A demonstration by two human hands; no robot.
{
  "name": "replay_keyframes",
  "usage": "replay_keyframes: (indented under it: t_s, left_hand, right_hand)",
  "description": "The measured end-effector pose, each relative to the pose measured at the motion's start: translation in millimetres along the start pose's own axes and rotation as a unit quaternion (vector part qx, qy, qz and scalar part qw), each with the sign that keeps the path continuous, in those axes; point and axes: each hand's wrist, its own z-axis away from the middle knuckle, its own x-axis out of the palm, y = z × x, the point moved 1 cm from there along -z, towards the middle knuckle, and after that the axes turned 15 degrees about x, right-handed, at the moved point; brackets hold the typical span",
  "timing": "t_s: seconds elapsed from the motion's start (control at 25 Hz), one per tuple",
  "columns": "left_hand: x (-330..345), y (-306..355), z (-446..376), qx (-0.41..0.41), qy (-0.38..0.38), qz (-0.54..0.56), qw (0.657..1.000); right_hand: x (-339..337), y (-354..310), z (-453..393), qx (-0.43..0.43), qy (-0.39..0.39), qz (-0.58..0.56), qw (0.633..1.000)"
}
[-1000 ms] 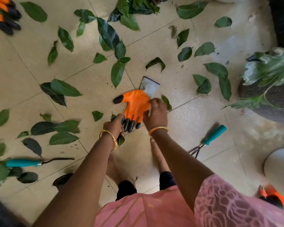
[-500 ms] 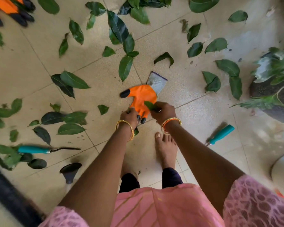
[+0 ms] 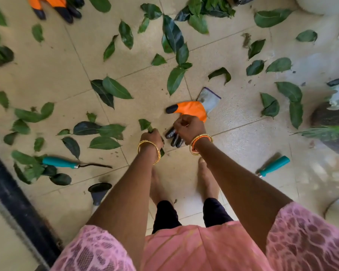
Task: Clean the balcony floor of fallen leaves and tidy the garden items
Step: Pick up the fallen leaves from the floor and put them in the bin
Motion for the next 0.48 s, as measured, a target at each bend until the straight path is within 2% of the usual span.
replay_keyframes:
  t_s: [0.04,0.12,0.2,0.28,0.36,0.48]
  left_hand:
    - [-12,-6,-8,-0.013,0.022,0.005,1.0]
    - [-34,-18,-23,-0.04,0.047,0.045,0.997]
    - [-49,-29,-39,-0.067,0.036,0.171,0.982]
    - [-62,-46,-52,-0.09,0.042,0.264,0.96]
    - [-70,-63,-61,-0.106,0.048,0.249,0.962]
    - [-77,-74,-62,-0.115,0.05,0.2,0.972]
  right_hand:
    - [12,-4,-12,-0.019,0.018,0.043,0.999]
    - [39,-12,-37,-0.082,-0.011,0.176,0.981]
    - [69,-21,-56,-0.157,-0.052,0.283,0.945]
    - [98,-29,-65,-0.208,-0.044,0.343,0.915]
    - [115,-29,-64,-0.236,0.006,0.375,0.896]
    - [127,-24,-61,-0.265,0.041,0.352,0.897]
